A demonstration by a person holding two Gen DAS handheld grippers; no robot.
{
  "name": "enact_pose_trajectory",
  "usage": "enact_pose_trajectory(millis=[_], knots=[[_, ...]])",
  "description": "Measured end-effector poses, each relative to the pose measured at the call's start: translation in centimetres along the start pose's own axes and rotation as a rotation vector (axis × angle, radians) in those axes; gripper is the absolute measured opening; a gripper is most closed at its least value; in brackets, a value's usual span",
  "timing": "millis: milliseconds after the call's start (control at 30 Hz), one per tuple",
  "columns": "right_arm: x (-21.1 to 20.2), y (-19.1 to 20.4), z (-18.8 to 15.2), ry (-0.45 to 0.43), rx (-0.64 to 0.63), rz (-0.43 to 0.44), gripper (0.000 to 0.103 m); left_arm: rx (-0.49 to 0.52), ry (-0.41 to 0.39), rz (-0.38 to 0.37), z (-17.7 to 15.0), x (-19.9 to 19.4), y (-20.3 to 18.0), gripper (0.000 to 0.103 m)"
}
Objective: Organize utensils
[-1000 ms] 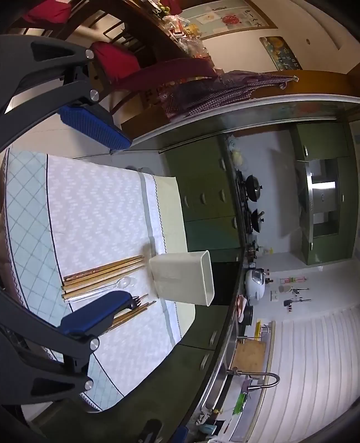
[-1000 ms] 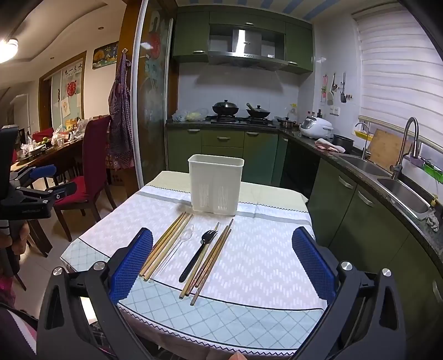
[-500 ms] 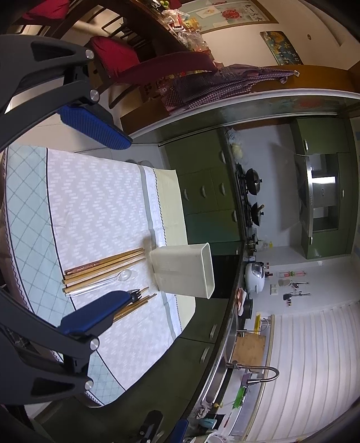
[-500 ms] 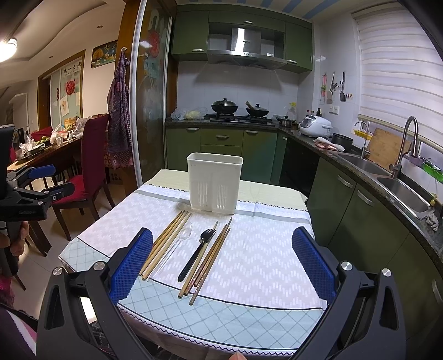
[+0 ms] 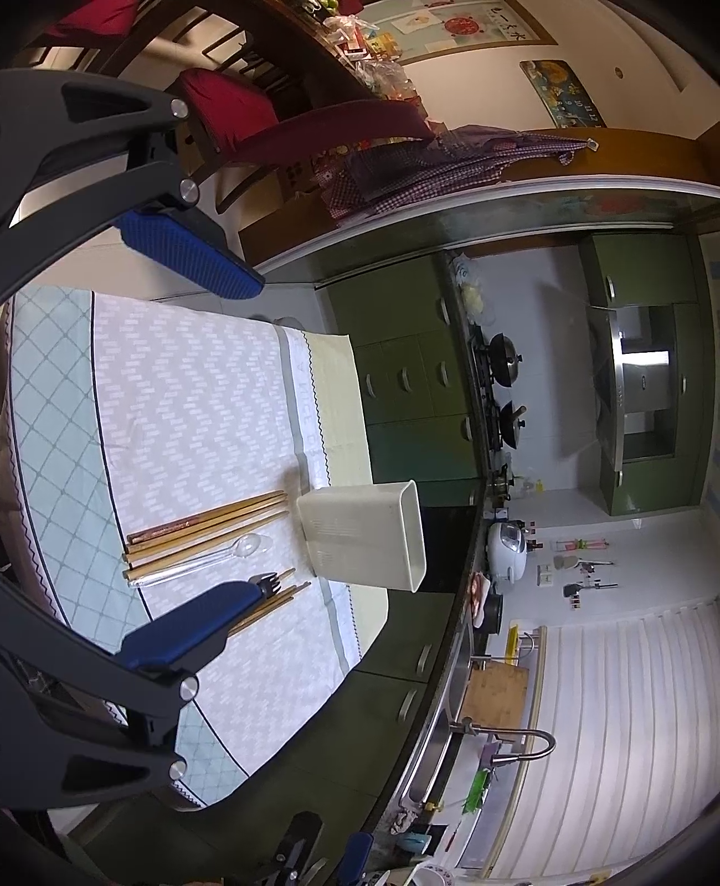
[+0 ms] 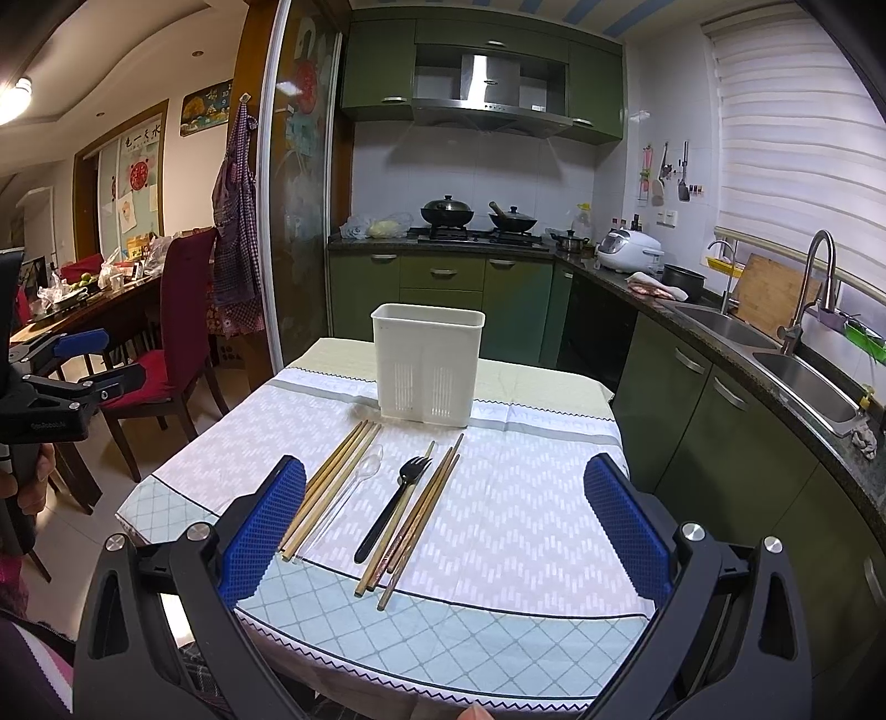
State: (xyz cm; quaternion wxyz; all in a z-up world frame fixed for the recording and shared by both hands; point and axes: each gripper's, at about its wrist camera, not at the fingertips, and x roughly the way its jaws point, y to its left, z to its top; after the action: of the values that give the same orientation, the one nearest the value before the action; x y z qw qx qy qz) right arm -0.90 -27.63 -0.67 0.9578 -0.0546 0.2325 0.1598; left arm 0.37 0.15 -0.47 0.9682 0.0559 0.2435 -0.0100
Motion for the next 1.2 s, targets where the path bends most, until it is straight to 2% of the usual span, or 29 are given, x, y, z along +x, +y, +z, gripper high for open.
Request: enact_pose_trajectory(millis=[1200], knots=[[0.08,-0.24,0.14,-0.002,0.006,-0.005,0.099,0.001,0.003,-0.008,-0.01,-0.12,-0.12,0.097]])
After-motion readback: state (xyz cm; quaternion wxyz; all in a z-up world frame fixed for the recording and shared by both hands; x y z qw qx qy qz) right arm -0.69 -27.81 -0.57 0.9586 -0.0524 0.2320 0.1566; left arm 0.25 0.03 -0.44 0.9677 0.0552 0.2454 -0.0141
